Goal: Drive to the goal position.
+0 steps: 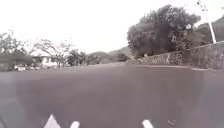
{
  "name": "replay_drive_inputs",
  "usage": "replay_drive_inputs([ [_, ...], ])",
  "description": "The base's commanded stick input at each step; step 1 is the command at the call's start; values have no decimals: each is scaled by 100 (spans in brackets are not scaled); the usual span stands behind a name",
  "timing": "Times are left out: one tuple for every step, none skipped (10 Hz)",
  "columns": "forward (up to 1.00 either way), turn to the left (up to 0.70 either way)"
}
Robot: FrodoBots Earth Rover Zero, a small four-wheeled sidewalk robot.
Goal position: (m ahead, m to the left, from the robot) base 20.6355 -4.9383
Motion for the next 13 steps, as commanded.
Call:
replay_drive_inputs([
  [50, 0],
  [50, 0],
  [50, 0],
  [50, 0],
  [50, 0],
  [50, 0],
  [50, 0],
  [50, 0],
  [50, -18],
  [50, -50],
  [50, -50],
  [50, -50],
  [50, -50],
])
